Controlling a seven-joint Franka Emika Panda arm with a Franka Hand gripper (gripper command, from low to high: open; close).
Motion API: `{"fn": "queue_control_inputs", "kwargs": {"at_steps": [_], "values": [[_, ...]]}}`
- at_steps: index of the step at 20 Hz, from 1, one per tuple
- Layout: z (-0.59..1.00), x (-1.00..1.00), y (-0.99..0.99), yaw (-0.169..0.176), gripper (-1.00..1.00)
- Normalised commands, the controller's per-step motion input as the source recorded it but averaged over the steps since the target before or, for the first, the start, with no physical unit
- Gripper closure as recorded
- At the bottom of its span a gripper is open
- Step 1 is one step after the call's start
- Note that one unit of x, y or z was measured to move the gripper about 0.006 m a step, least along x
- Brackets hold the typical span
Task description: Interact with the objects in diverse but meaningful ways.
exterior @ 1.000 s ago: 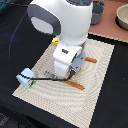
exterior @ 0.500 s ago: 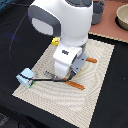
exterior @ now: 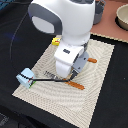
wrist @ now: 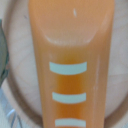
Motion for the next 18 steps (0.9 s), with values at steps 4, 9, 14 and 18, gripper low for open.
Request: {"fn": "queue_control_inputs", "kwargs": {"at_steps": [4,9,14,18], "values": [[0.82,0.00,0.04,0.000,-1.00],[0.57,0.00,0.00,-0.015,-1.00],[0.42,0.00,0.07,-0.021,-1.00],[0.30,-0.10,0.56,-0.005,-1.00]]}}
